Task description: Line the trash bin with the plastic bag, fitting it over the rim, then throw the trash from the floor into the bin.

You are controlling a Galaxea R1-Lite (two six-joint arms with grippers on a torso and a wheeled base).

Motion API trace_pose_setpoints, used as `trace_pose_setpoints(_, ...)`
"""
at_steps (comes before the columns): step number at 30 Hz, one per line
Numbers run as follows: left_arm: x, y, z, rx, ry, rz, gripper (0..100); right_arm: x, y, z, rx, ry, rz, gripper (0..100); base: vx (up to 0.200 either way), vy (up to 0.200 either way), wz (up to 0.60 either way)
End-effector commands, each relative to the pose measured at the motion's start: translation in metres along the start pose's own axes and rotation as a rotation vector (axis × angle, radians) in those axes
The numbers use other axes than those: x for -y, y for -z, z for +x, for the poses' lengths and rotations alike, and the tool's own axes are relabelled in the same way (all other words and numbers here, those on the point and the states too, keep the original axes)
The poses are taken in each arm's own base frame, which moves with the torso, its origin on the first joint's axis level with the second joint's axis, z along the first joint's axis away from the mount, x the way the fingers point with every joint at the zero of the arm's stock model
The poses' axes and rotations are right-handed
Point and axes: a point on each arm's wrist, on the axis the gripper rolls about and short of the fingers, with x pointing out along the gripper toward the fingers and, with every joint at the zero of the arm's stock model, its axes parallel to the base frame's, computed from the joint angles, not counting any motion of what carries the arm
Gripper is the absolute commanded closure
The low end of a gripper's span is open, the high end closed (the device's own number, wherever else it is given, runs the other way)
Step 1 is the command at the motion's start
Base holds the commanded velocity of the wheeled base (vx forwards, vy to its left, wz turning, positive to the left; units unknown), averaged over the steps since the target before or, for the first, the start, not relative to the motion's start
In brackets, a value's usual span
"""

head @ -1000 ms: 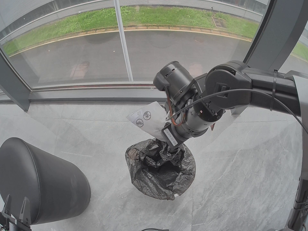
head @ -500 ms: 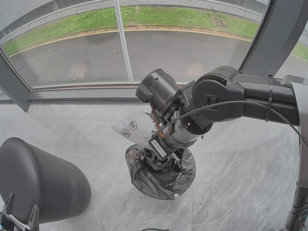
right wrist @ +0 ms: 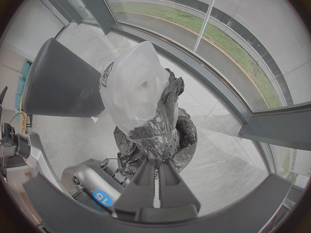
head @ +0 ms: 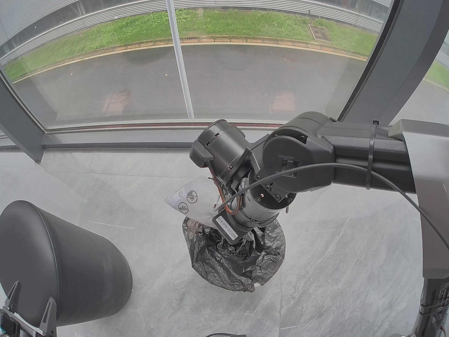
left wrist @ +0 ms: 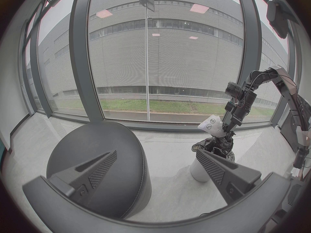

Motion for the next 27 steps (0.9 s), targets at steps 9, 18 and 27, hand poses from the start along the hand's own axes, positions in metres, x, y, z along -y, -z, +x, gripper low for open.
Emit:
trace_pose_setpoints(9,0.0,0.005,0.0,-0.002,0.011,0.025,0,-0.002,0.001,0.008,-0.019,0.002,0.003,0,0.0,0.0,0.0)
trace_pose_setpoints(18,0.0,0.005,0.0,-0.002,0.011,0.025,0,-0.004,0.001,0.012,-0.02,0.001,0.004,0,0.0,0.0,0.0)
trace_pose_setpoints(27,0.0,0.005,0.0,-0.002,0.011,0.025,0,-0.011,0.002,0.037,-0.034,0.004,0.059,0,0.0,0.0,0.0)
